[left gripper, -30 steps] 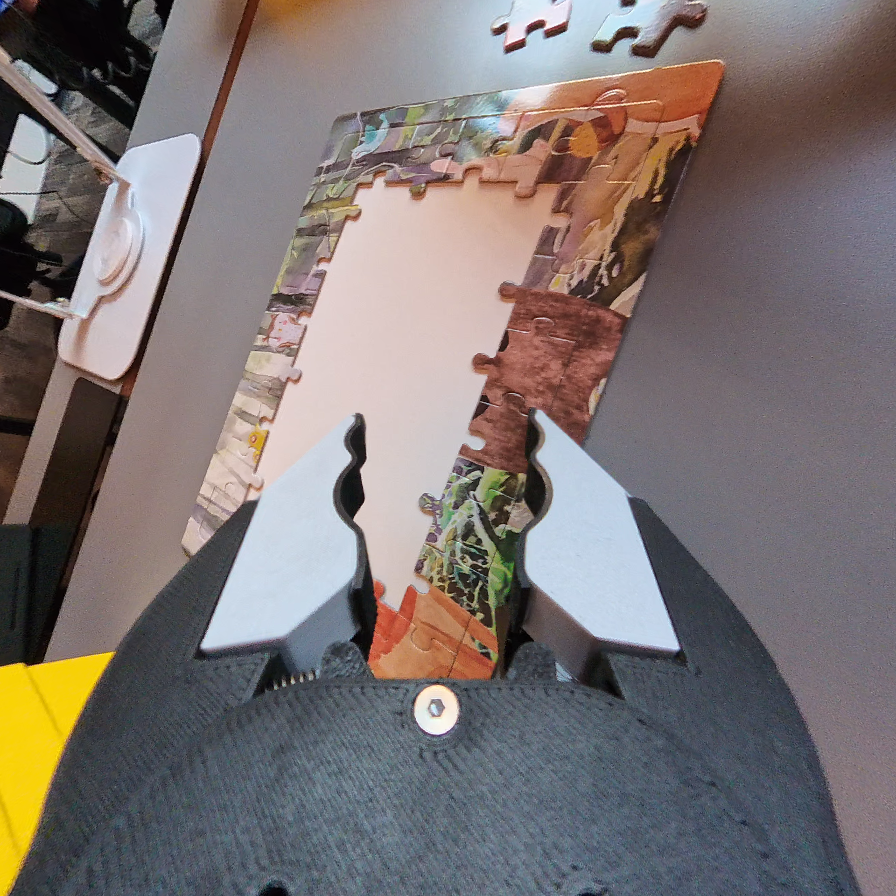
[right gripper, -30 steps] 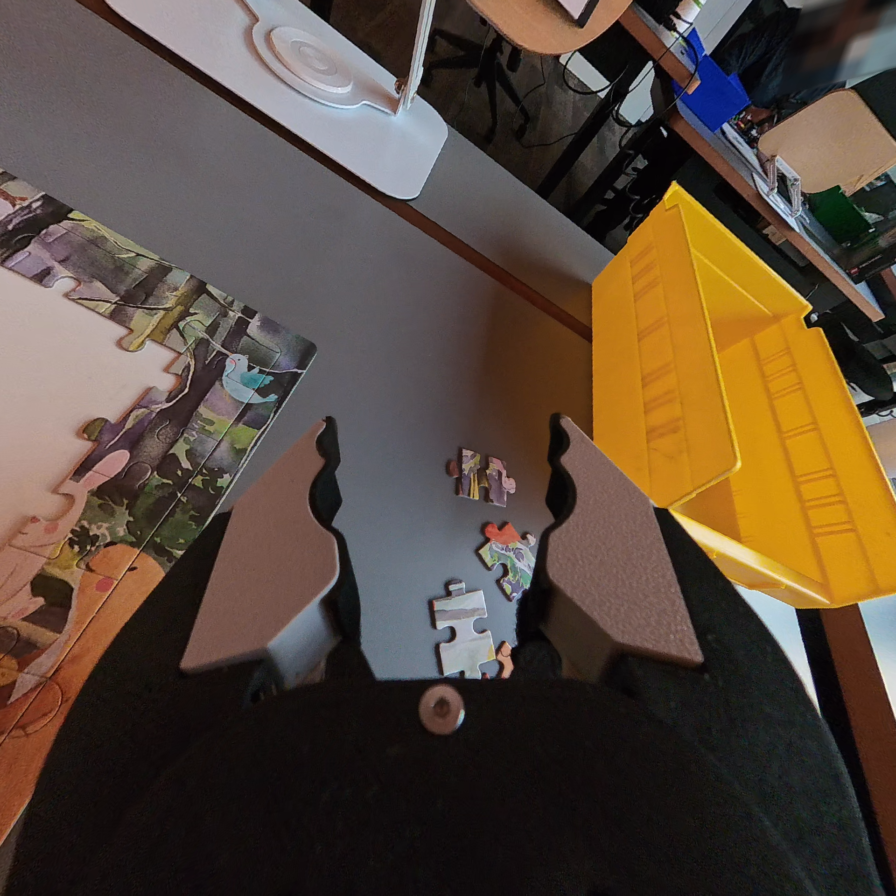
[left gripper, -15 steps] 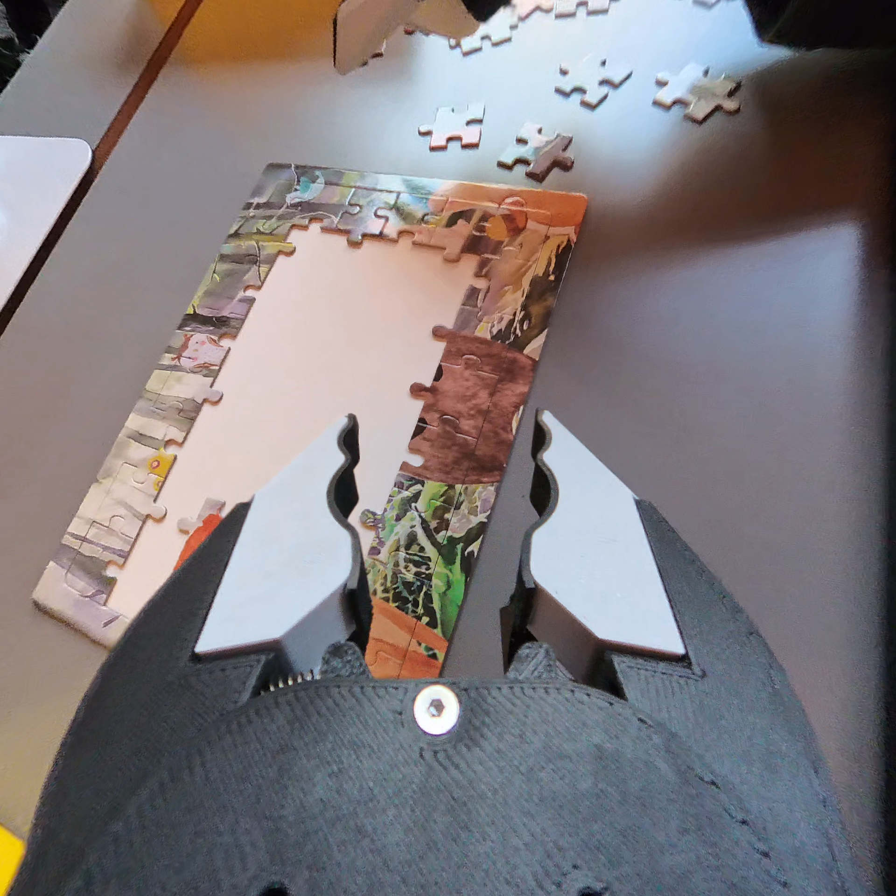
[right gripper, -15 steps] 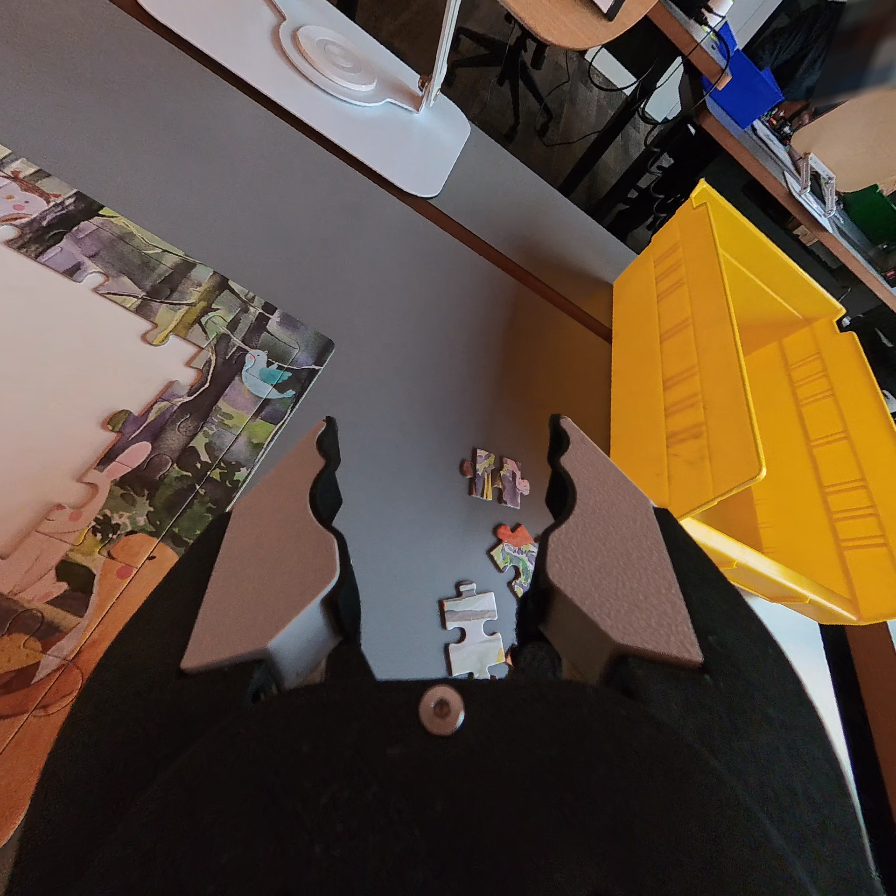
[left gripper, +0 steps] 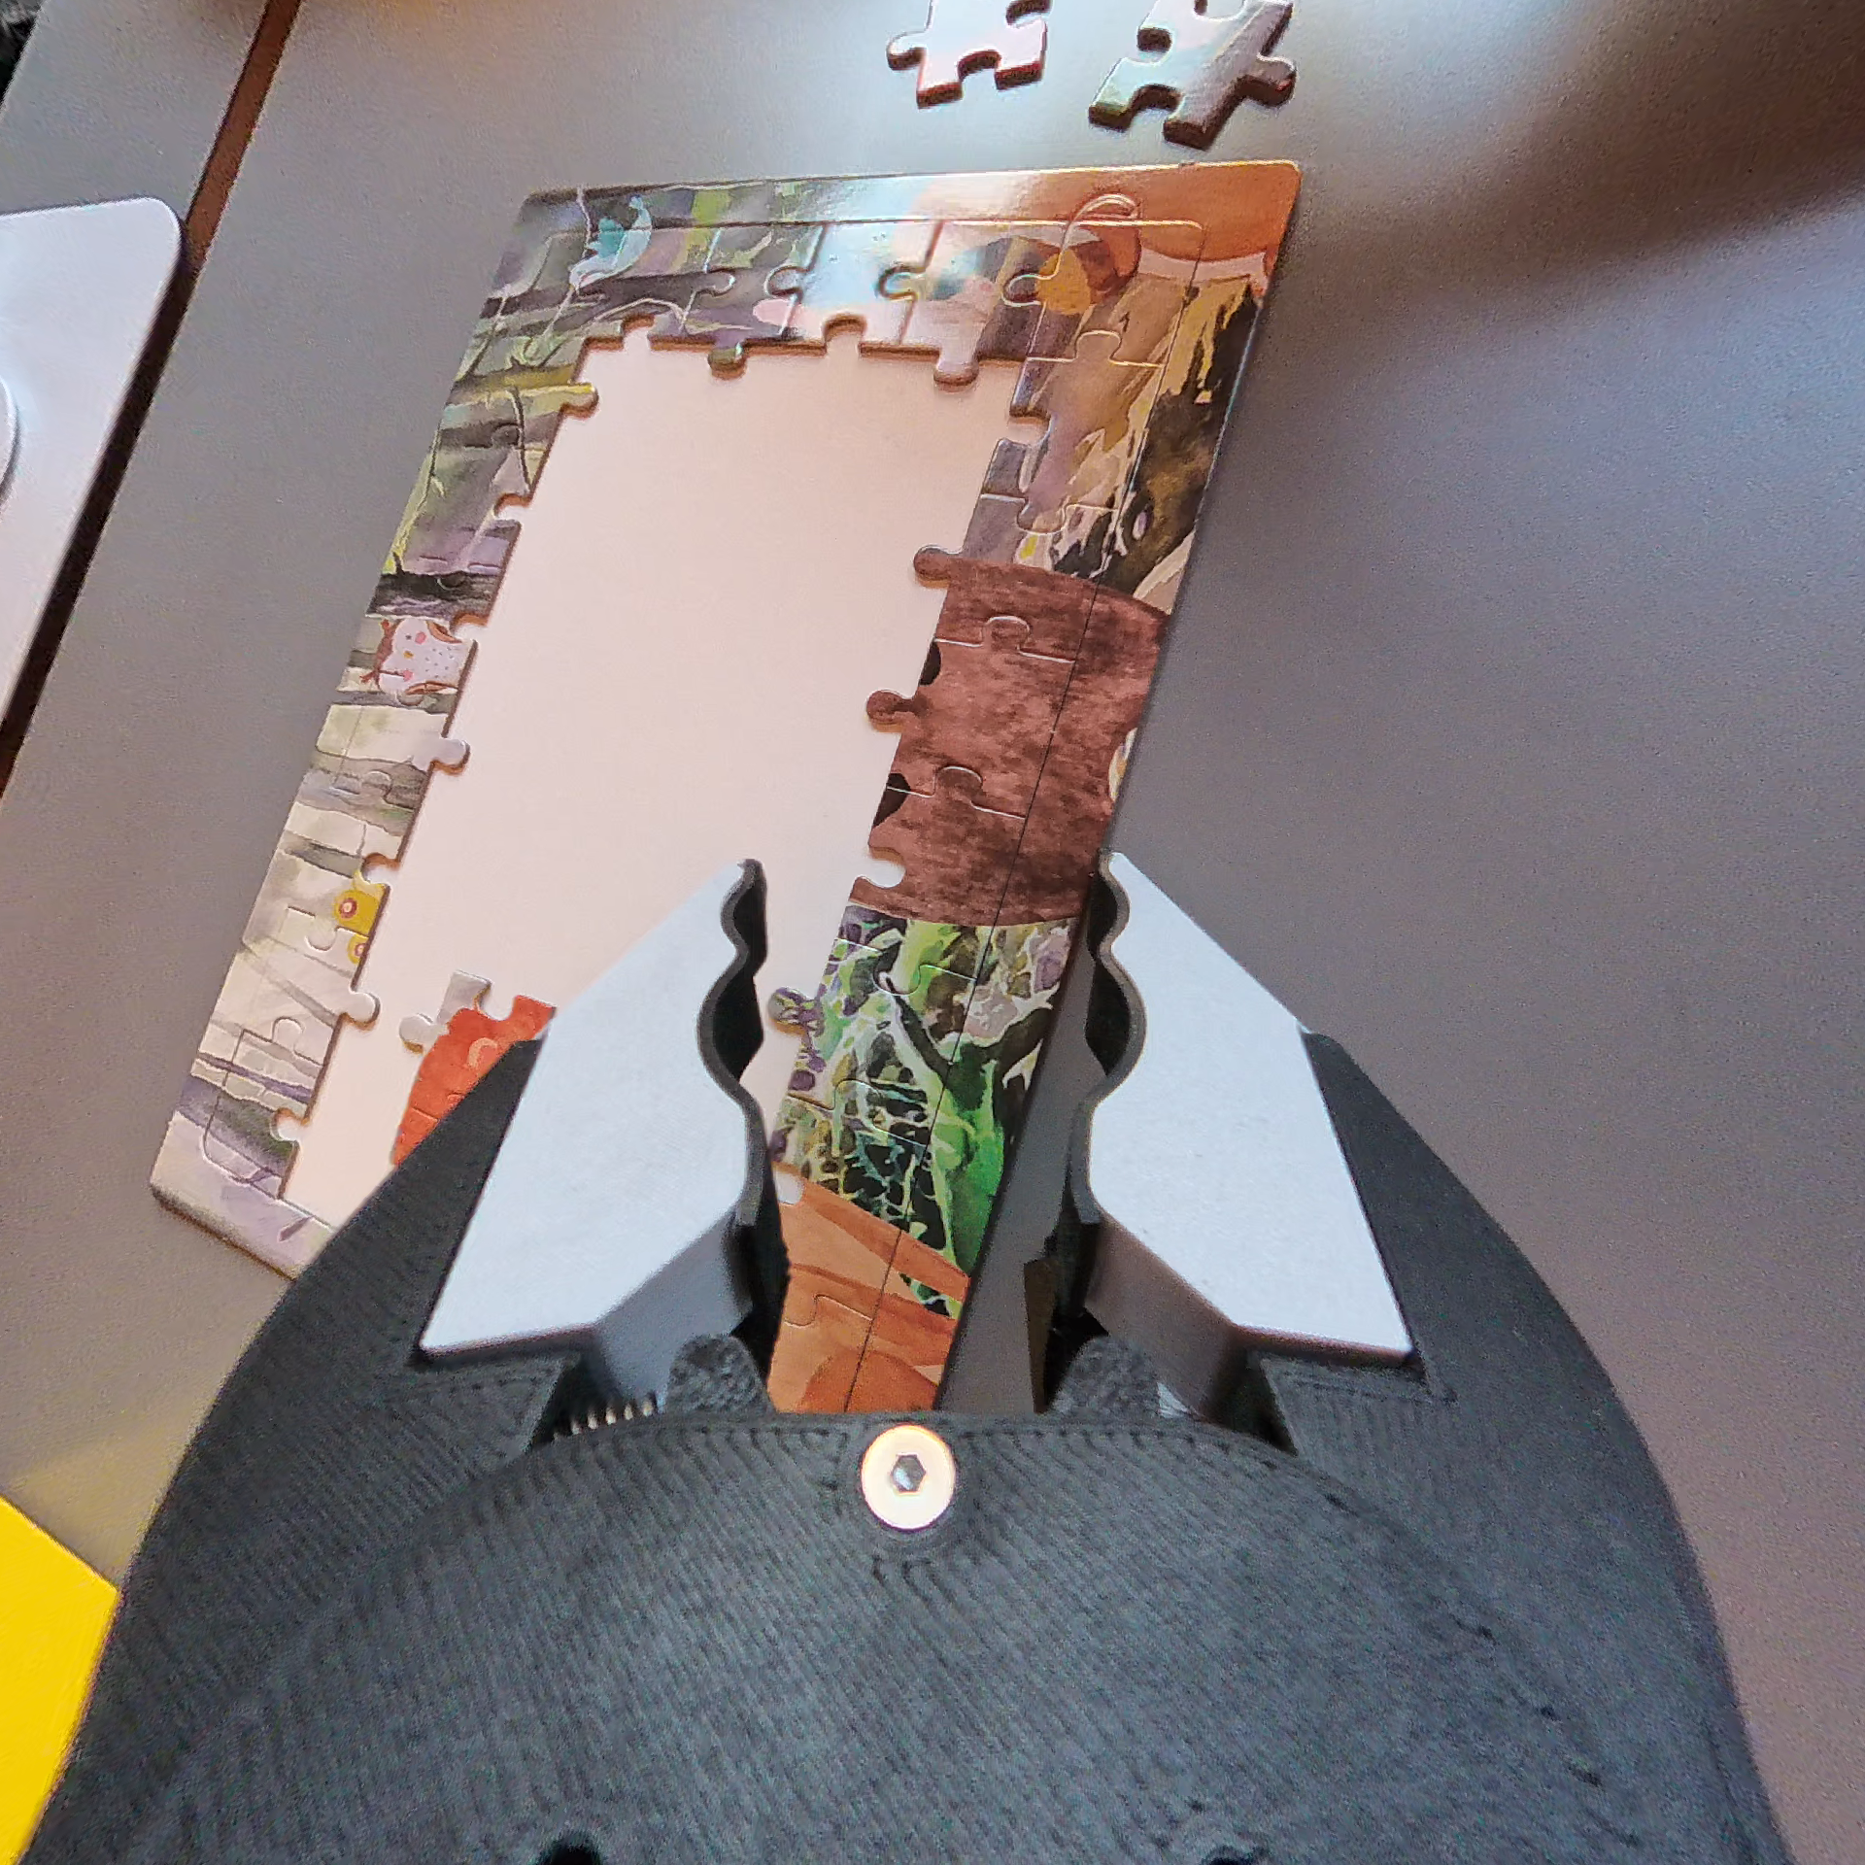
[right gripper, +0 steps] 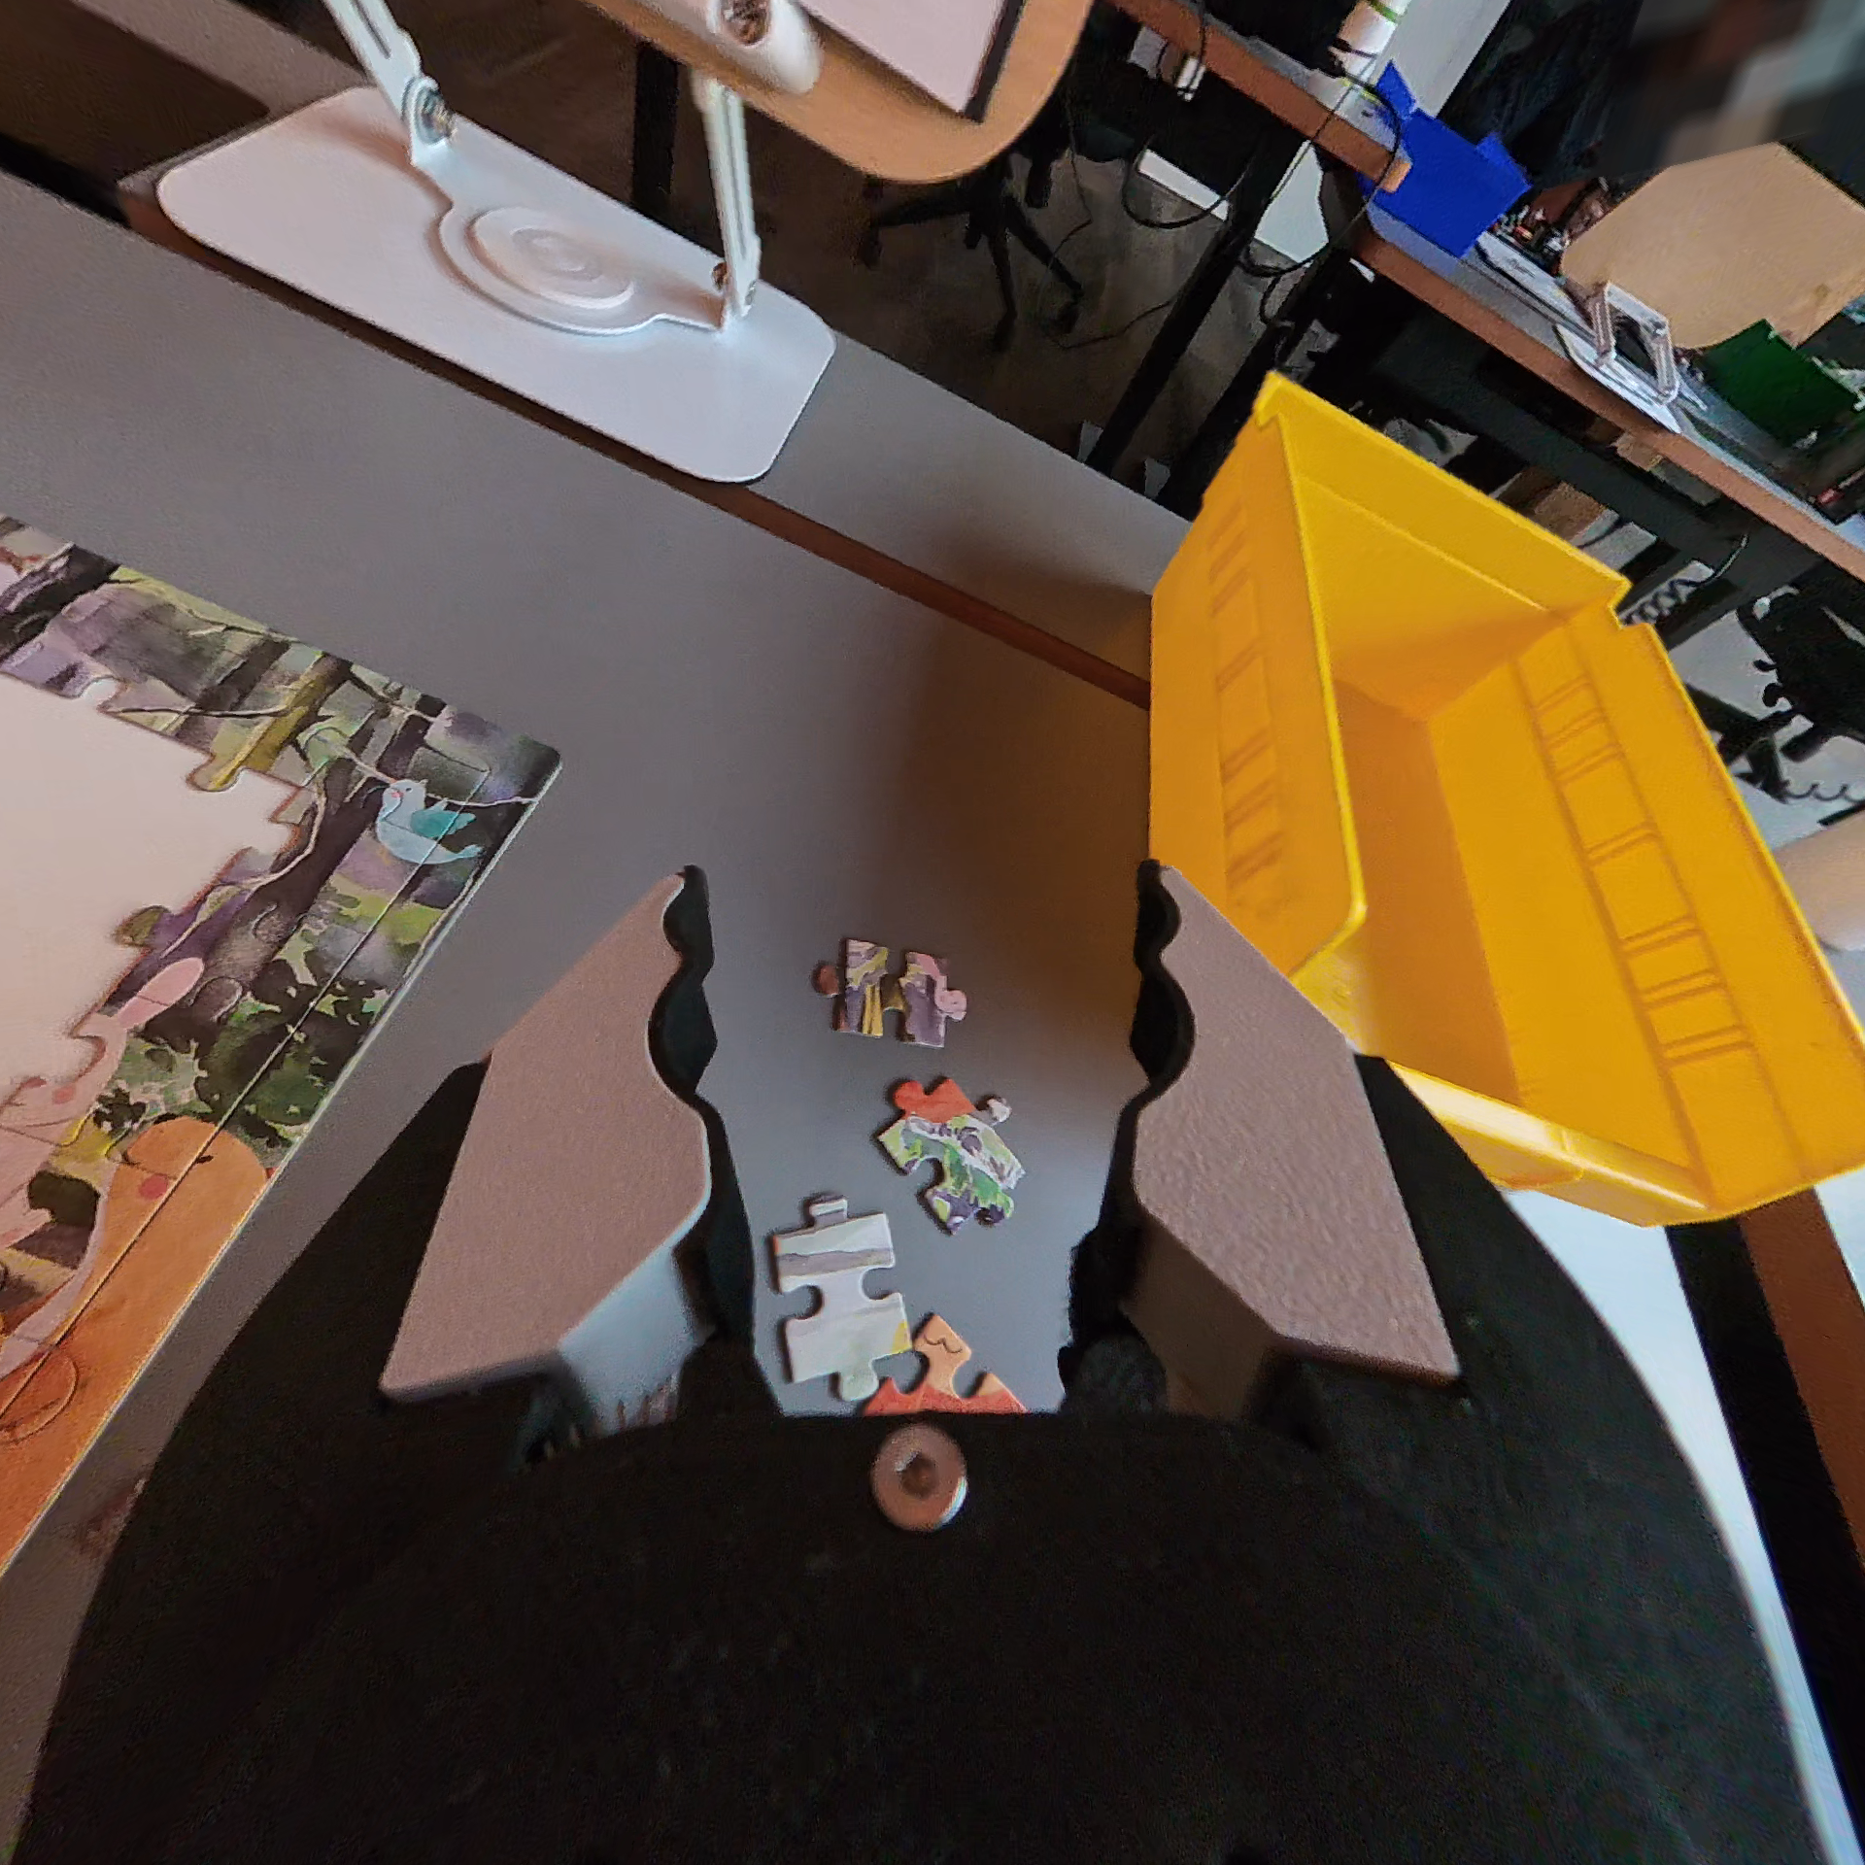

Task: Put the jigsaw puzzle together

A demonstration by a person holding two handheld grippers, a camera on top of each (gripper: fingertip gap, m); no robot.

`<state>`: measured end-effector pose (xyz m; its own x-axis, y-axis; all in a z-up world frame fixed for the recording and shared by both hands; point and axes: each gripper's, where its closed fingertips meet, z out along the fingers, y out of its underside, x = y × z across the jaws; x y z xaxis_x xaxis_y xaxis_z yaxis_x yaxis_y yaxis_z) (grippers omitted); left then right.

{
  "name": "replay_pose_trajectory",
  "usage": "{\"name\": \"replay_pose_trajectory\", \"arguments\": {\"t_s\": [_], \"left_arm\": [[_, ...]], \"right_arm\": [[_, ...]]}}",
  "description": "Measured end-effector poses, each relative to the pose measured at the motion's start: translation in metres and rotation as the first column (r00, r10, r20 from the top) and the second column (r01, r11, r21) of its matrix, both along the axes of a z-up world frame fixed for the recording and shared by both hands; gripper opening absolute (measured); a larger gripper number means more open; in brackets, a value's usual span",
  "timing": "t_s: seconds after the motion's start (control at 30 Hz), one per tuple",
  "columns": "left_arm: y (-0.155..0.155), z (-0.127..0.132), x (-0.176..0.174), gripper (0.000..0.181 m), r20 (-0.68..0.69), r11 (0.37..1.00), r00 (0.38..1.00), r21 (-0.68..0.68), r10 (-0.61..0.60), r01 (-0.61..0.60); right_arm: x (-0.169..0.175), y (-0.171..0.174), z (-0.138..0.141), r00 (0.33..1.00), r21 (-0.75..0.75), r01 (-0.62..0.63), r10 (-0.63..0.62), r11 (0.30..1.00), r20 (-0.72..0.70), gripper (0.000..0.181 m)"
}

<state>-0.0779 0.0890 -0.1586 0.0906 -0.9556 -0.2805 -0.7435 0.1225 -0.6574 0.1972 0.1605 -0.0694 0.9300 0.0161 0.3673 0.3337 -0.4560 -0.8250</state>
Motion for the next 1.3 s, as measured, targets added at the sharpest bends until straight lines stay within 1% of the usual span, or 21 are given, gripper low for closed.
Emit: {"name": "replay_pose_trajectory", "arguments": {"t_s": [0.13,0.27,0.33,0.4,0.43,0.5,0.53,0.57,0.6,0.67,0.73,0.8,0.87,0.97,1.07,1.13,1.2,1.27,1.3], "left_arm": [[0.001,0.000,0.000,0.062,0.002,1.000,1.000,0.004,0.007,-0.007],[0.003,-0.001,0.000,0.059,0.015,1.000,1.000,-0.009,0.022,-0.022],[0.003,-0.001,0.001,0.059,0.025,1.000,0.999,-0.015,0.023,-0.023],[0.003,-0.001,0.003,0.058,0.036,0.999,0.999,-0.022,0.027,-0.026],[0.002,-0.001,0.003,0.058,0.041,0.999,0.999,-0.024,0.027,-0.026],[0.000,0.001,0.004,0.064,0.053,0.999,0.998,-0.039,0.025,-0.023],[-0.002,0.006,0.006,0.064,0.080,0.998,0.997,-0.059,0.021,-0.016],[-0.006,0.013,0.009,0.064,0.120,0.996,0.993,-0.084,0.015,-0.005],[-0.009,0.022,0.012,0.064,0.168,0.994,0.986,-0.108,0.012,0.006],[-0.012,0.044,0.017,0.064,0.272,0.991,0.962,-0.135,0.015,0.022],[-0.010,0.065,0.016,0.061,0.364,0.989,0.931,-0.147,0.037,0.019],[-0.006,0.081,0.011,0.060,0.416,0.987,0.907,-0.160,0.063,0.005],[0.001,0.101,0.005,0.060,0.454,0.987,0.886,-0.158,0.097,-0.028],[0.017,0.149,-0.007,0.053,0.539,0.986,0.826,-0.128,0.163,-0.110],[0.026,0.200,-0.016,0.052,0.601,0.975,0.768,-0.151,0.221,-0.162],[0.025,0.239,-0.020,0.051,0.669,0.979,0.715,-0.130,0.206,-0.160],[0.021,0.278,-0.024,0.043,0.757,0.982,0.627,-0.103,0.181,-0.159],[0.014,0.308,-0.024,0.042,0.818,0.984,0.548,-0.132,0.176,-0.119],[0.011,0.317,-0.023,0.044,0.825,0.982,0.533,-0.162,0.186,-0.092]], "right_arm": [[0.027,-0.007,0.014,0.998,0.058,0.047,-0.045,0.997,-0.031,0.083],[0.064,-0.025,0.037,0.993,0.152,0.117,-0.110,0.982,-0.053,0.082],[0.087,-0.041,0.052,0.986,0.197,0.166,-0.157,0.966,-0.058,0.082],[0.105,-0.071,0.068,0.977,0.177,0.204,-0.189,0.963,-0.100,0.083],[0.106,-0.090,0.079,0.974,0.193,0.200,-0.173,0.961,-0.149,0.082],[0.100,-0.127,0.094,0.972,0.242,0.125,-0.069,0.962,-0.226,0.072],[0.096,-0.143,0.096,0.969,0.266,0.075,-0.007,0.961,-0.247,0.062],[0.094,-0.154,0.090,0.963,0.264,0.034,0.039,0.964,-0.265,0.055],[0.097,-0.164,0.077,0.954,0.219,0.015,0.052,0.976,-0.294,0.054],[0.100,-0.179,0.042,0.924,0.105,-0.013,0.052,0.994,-0.378,0.054],[0.091,-0.191,0.014,0.874,0.038,-0.070,0.080,0.997,-0.479,0.053],[0.083,-0.200,-0.007,0.844,-0.003,-0.100,0.083,0.995,-0.530,0.049],[0.080,-0.204,-0.020,0.834,-0.017,-0.100,0.075,0.995,-0.546,0.047],[0.072,-0.200,-0.019,0.827,0.032,-0.102,0.103,0.994,-0.552,0.043],[0.077,-0.188,-0.007,0.850,0.095,-0.071,0.110,0.993,-0.516,0.043],[0.083,-0.175,0.012,0.855,0.174,-0.033,0.118,0.984,-0.505,0.042],[0.085,-0.161,0.030,0.854,0.251,-0.016,0.144,0.968,-0.500,0.042],[0.081,-0.155,0.028,0.854,0.216,-0.034,0.141,0.976,-0.501,0.043],[0.080,-0.155,0.025,0.864,0.195,-0.040,0.132,0.980,-0.487,0.044]]}}
